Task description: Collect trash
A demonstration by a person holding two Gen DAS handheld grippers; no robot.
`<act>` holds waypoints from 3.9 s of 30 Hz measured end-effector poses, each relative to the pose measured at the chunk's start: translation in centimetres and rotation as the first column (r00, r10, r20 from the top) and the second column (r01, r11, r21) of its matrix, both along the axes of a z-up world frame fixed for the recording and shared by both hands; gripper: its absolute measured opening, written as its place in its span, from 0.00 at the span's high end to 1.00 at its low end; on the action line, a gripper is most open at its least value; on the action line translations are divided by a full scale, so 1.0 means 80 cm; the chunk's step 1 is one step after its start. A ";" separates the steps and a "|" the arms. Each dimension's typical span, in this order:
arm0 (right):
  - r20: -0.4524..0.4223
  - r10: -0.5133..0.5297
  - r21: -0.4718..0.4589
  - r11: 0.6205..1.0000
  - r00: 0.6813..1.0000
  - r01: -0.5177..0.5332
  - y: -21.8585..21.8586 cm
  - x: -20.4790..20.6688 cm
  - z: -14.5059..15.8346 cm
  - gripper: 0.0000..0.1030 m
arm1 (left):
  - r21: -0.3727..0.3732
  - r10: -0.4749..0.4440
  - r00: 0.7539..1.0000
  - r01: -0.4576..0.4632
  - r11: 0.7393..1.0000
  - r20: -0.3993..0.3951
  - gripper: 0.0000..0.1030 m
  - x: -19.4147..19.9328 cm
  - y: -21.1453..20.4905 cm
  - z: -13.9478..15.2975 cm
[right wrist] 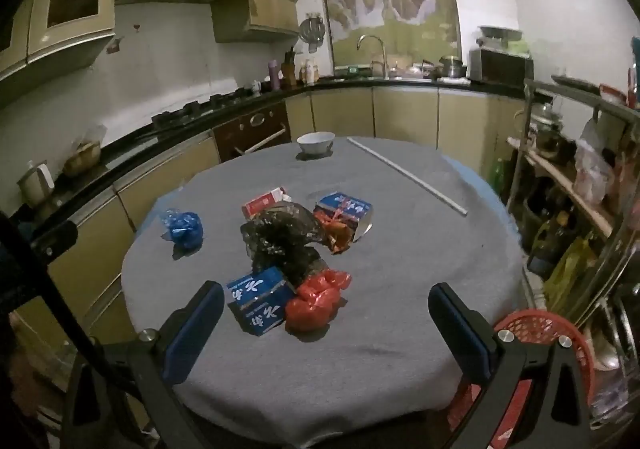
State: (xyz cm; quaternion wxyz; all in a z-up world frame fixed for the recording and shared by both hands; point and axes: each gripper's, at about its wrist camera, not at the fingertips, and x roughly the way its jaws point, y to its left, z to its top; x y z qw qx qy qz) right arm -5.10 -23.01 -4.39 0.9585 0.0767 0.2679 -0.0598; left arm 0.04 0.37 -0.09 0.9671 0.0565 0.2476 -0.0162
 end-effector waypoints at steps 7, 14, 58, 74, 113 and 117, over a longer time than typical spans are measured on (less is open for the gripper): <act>0.001 0.002 -0.015 1.000 1.000 -0.002 0.006 -0.007 0.003 0.00 | -0.001 -0.002 1.000 0.002 1.000 0.003 0.00 -0.002 -0.003 0.000; 0.004 0.001 -0.003 1.000 1.000 -0.001 0.005 -0.015 0.003 0.00 | -0.006 -0.005 1.000 0.005 1.000 -0.005 0.00 -0.005 -0.003 -0.002; -0.121 0.082 0.197 0.979 0.989 -0.057 -0.028 0.040 -0.064 0.33 | -0.039 -0.118 0.957 0.112 0.993 -0.267 0.00 0.057 -0.010 -0.079; -0.379 0.204 0.512 0.859 0.903 0.021 -0.055 0.186 -0.178 0.54 | -0.190 -0.301 0.854 0.241 0.952 -0.424 0.00 0.137 -0.029 -0.137; -0.143 0.019 0.530 0.846 0.990 0.060 -0.227 0.028 -0.146 0.57 | -0.163 -0.610 0.670 0.606 0.779 -0.424 0.30 0.091 -0.187 -0.169; -0.133 -0.051 0.515 0.849 0.990 0.113 -0.261 -0.014 -0.143 0.57 | -0.156 -0.702 0.593 0.710 0.687 -0.395 0.30 0.062 -0.246 -0.148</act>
